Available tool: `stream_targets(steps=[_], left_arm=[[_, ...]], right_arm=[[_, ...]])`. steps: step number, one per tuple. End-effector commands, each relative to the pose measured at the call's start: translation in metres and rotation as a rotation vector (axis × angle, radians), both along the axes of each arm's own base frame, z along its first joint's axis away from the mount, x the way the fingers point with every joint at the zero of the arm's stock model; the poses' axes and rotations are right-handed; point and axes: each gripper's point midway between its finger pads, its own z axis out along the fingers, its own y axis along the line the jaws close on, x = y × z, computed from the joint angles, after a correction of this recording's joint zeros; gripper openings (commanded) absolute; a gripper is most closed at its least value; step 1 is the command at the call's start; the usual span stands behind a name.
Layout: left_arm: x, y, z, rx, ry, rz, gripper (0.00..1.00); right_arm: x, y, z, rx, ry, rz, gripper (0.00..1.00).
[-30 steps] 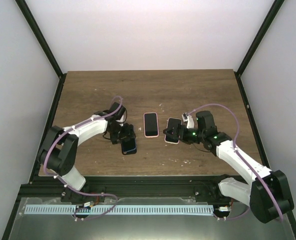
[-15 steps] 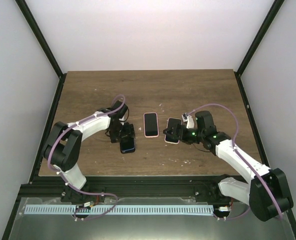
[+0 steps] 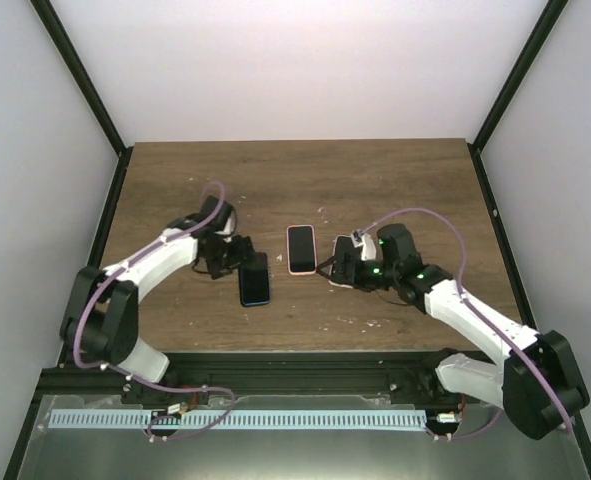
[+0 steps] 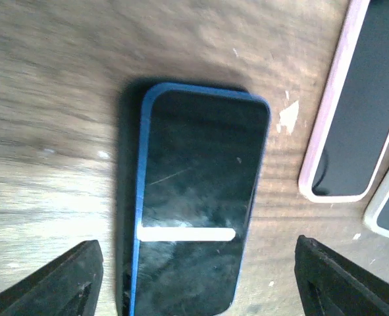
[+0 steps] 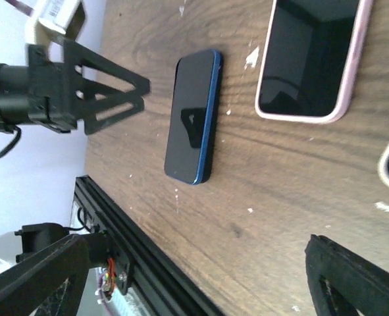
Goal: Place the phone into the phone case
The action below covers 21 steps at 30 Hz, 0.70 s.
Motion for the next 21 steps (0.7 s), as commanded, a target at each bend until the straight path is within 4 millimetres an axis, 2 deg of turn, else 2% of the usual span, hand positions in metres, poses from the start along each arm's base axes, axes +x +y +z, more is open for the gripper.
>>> stream_targets(steps=[1, 7, 12, 16, 21], left_arm=[[0.013, 0.024, 0.012, -0.121, -0.086, 0.072, 0.78], [0.017, 0.041, 0.011, -0.244, -0.181, 0.069, 0.69], [0.02, 0.042, 0.001, -0.302, -0.22, 0.053, 0.67], [0.021, 0.042, -0.018, -0.302, -0.197, 0.031, 0.67], [0.02, 0.035, -0.034, -0.342, -0.169, 0.0, 0.64]], right_arm=[[0.004, 0.034, 0.016, 0.018, -0.029, 0.032, 0.87], [-0.001, 0.091, 0.001, -0.007, -0.019, 0.119, 0.71], [0.003, 0.132, -0.013, -0.044, -0.025, 0.17, 0.54], [0.022, 0.145, -0.037, -0.115, -0.03, 0.142, 0.42], [0.036, 0.152, -0.064, -0.192, -0.007, 0.132, 0.41]])
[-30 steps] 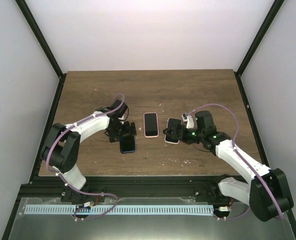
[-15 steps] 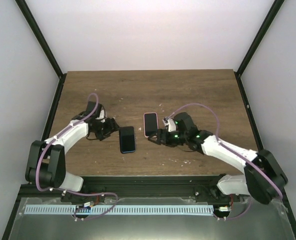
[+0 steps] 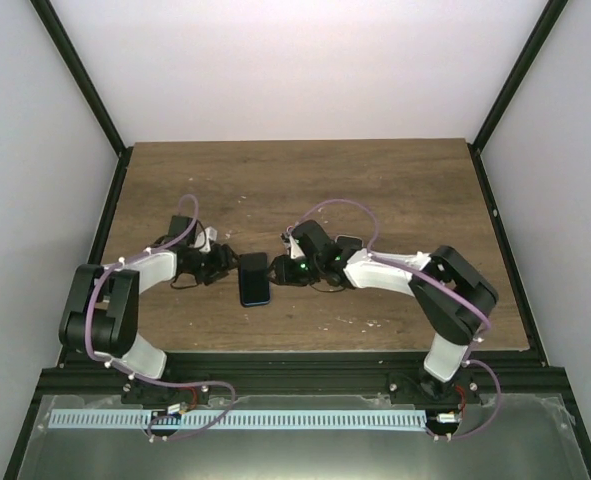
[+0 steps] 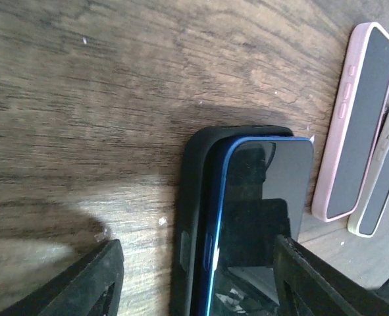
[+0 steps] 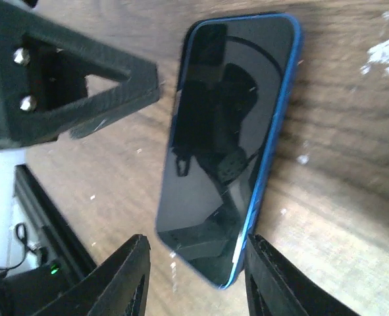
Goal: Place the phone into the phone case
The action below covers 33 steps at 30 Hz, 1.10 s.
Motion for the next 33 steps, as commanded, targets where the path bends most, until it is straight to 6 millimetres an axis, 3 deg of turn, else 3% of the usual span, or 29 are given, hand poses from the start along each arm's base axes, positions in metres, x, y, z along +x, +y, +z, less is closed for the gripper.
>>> stream_targets(steps=[1, 11, 18, 25, 33], left_arm=[[0.003, -0.01, -0.007, -0.067, -0.037, -0.058, 0.61], [-0.006, -0.018, -0.023, -0.121, 0.02, -0.077, 0.38], [-0.014, -0.027, -0.029, -0.18, 0.065, -0.091, 0.25], [-0.022, -0.038, -0.026, -0.218, 0.092, -0.111, 0.2], [-0.038, -0.053, -0.029, -0.249, 0.14, -0.125, 0.21]], right_arm=[[0.02, 0.008, -0.011, -0.056, -0.039, -0.03, 0.41], [0.034, 0.015, -0.038, -0.118, -0.023, -0.03, 0.42], [0.041, 0.018, -0.041, -0.091, -0.036, -0.025, 0.29], [0.05, 0.019, -0.035, -0.07, -0.062, -0.029, 0.19], [0.046, 0.015, -0.048, -0.064, -0.031, -0.048, 0.16]])
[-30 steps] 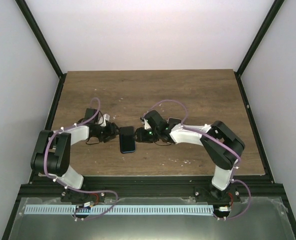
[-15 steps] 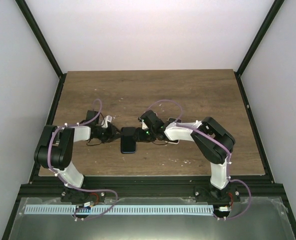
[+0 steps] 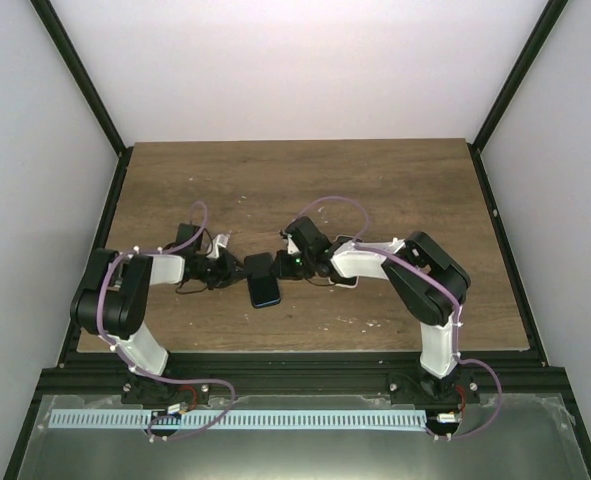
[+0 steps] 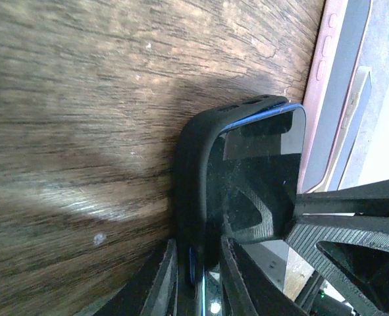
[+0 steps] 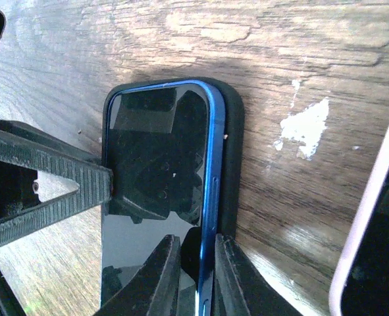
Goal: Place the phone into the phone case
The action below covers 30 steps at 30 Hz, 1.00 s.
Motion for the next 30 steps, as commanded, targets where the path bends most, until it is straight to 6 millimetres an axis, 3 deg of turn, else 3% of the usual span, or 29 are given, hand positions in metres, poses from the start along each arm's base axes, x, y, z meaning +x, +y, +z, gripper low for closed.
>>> stream_targets(steps=[1, 7, 17, 25, 30], left_arm=[[-0.029, -0.019, -0.008, -0.043, 0.093, -0.046, 0.21], [-0.04, -0.035, -0.001, -0.089, 0.106, -0.048, 0.23], [-0.033, -0.021, 0.004, 0.025, 0.054, -0.005, 0.35], [-0.046, -0.021, 0.001, 0.006, 0.07, -0.022, 0.34], [-0.06, -0.027, -0.002, -0.033, 0.108, -0.051, 0.34]], right_arm=[[0.003, 0.01, 0.002, 0.058, -0.018, -0.007, 0.15], [-0.007, -0.003, -0.002, 0.076, 0.007, -0.055, 0.15], [-0.018, -0.034, 0.012, -0.006, -0.051, -0.043, 0.28], [-0.044, -0.049, -0.005, -0.024, -0.003, 0.014, 0.24], [-0.052, -0.042, -0.004, 0.027, 0.02, 0.053, 0.19]])
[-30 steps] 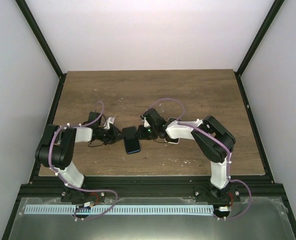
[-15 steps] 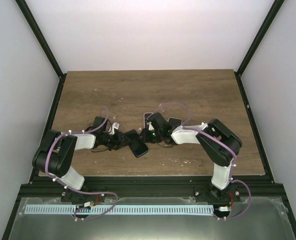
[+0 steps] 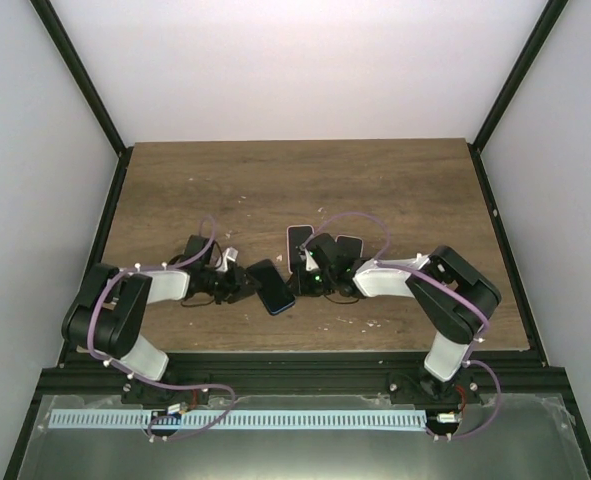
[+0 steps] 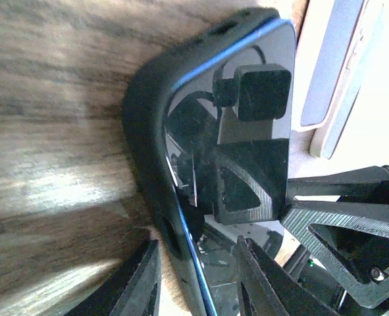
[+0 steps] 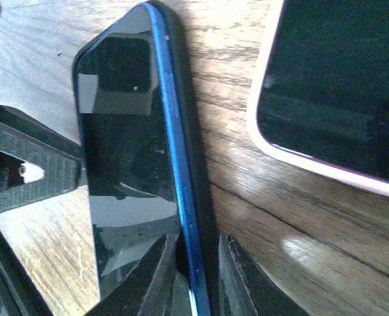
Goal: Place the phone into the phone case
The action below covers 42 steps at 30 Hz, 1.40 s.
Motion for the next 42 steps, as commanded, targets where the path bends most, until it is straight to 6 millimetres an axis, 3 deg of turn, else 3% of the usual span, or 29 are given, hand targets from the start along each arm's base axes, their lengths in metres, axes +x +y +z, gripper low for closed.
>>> stream_targets(steps=[1, 9, 17, 22, 26, 33, 35, 38, 42], left_arm=[[-0.02, -0.004, -0.007, -0.02, 0.051, -0.033, 0.33], [-0.026, -0.013, -0.008, -0.047, 0.06, -0.03, 0.2], [-0.03, -0.023, 0.002, -0.088, 0.062, -0.047, 0.15], [-0.034, -0.024, 0.005, -0.073, 0.064, -0.048, 0.22], [-0.024, -0.017, 0.006, 0.007, 0.025, -0.049, 0.4], [-0.017, -0.003, -0.005, 0.05, 0.034, -0.02, 0.41], [-0.017, -0.003, -0.005, 0.043, 0.027, -0.028, 0.39], [-0.02, -0.004, -0.005, 0.041, 0.031, -0.049, 0.36], [-0.013, 0.004, 0.002, 0.051, 0.008, -0.015, 0.35]], right_arm=[[-0.011, 0.008, 0.005, 0.051, 0.017, 0.058, 0.18], [-0.022, 0.023, 0.009, 0.119, 0.057, 0.088, 0.12], [-0.039, 0.03, 0.001, 0.125, 0.099, 0.06, 0.07], [-0.043, 0.023, -0.004, 0.089, 0.094, 0.035, 0.09], [-0.034, 0.014, 0.005, 0.042, 0.038, 0.017, 0.19], [-0.015, 0.004, 0.018, 0.072, -0.02, 0.029, 0.4], [-0.015, 0.007, 0.017, 0.087, -0.018, 0.048, 0.39], [-0.021, 0.011, 0.011, 0.106, 0.022, 0.067, 0.31], [-0.024, 0.001, 0.006, 0.06, 0.037, 0.05, 0.3]])
